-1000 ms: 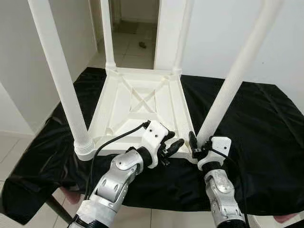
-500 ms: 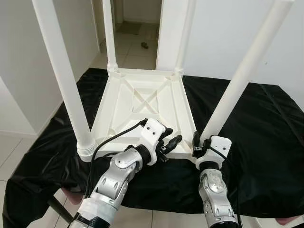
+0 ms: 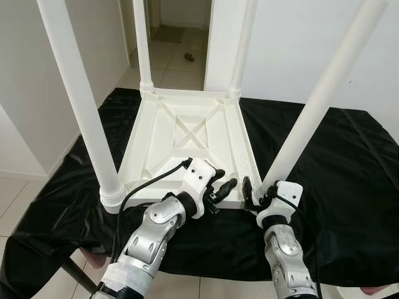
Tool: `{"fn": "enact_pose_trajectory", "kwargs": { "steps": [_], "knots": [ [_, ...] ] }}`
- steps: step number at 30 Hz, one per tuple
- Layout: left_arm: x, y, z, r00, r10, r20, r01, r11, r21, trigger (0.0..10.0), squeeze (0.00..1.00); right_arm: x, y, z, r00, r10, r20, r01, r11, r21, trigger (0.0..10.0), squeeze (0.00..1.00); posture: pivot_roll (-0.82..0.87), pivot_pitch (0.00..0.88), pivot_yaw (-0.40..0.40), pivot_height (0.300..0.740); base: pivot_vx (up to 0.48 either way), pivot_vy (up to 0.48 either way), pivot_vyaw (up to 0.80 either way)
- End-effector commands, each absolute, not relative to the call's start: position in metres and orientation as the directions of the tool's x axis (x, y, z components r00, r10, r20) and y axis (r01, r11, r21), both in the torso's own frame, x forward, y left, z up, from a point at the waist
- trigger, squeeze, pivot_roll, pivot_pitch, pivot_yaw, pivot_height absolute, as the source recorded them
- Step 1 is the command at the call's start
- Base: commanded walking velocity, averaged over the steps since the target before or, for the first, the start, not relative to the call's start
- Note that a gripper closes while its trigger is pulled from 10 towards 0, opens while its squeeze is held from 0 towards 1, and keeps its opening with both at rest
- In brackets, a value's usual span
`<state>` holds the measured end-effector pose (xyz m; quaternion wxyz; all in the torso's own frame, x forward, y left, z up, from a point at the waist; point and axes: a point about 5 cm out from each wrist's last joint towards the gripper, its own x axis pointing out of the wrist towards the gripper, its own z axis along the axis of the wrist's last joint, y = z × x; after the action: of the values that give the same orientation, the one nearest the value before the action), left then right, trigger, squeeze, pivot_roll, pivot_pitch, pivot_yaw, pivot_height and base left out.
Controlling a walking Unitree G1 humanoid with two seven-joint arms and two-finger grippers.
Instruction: Building children table
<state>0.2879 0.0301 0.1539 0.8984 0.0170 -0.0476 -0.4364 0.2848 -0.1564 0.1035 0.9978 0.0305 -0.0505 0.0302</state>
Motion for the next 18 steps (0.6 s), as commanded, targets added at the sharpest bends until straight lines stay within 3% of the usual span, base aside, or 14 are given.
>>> {"fn": "enact_pose_trajectory", "kwargs": {
  "steps": [1, 2, 3, 5, 10, 18],
  "knots": [
    [0.286, 0.029, 0.147, 0.628, -0.776, 0.053, 0.773, 0.63, 0.076, 10.0, 0.0, 0.281, -0.155, 0.1, 0.984, 0.159, 0.083, -0.163, 0.986, 0.043, 10.0, 0.0, -0.02, 0.0, -0.008, 0.74, 0.0, 0.0, 0.0],
    [0.285, 0.029, 0.146, 0.624, -0.78, 0.049, 0.776, 0.625, 0.077, 10.0, 0.0, 0.279, -0.156, 0.101, 0.976, 0.203, 0.083, -0.206, 0.978, 0.025, 10.0, 0.0, -0.02, 0.0, -0.008, 0.74, 0.0, 0.0, 0.0],
    [0.284, 0.029, 0.142, 0.616, -0.787, 0.035, 0.783, 0.616, 0.079, 10.0, 0.0, 0.276, -0.16, 0.104, 0.936, 0.337, 0.098, -0.335, 0.941, -0.034, 10.0, 0.0, -0.02, 0.0, -0.01, 0.74, 0.0, 0.0, 0.0],
    [0.284, 0.029, 0.142, 0.616, -0.787, 0.035, 0.783, 0.616, 0.079, 10.0, 0.0, 0.276, -0.16, 0.104, 0.936, 0.337, 0.098, -0.335, 0.941, -0.034, 10.0, 0.0, -0.02, 0.0, -0.01, 0.74, 0.0, 0.0, 0.0],
    [0.282, 0.028, 0.141, 0.604, -0.796, 0.033, 0.792, 0.604, 0.083, 10.0, 0.0, 0.288, -0.171, 0.117, 0.867, 0.489, 0.095, -0.473, 0.868, -0.151, 10.0, 0.0, -0.02, 0.0, -0.005, 0.74, 0.0, 0.0, 0.0],
    [0.283, 0.028, 0.143, 0.601, -0.799, 0.036, 0.794, 0.601, 0.088, 10.0, 0.0, 0.301, -0.178, 0.126, 0.831, 0.551, 0.074, -0.525, 0.821, -0.224, 10.0, 0.0, -0.02, 0.0, -0.006, 0.74, 0.0, 0.0, 0.0]
  ]
}}
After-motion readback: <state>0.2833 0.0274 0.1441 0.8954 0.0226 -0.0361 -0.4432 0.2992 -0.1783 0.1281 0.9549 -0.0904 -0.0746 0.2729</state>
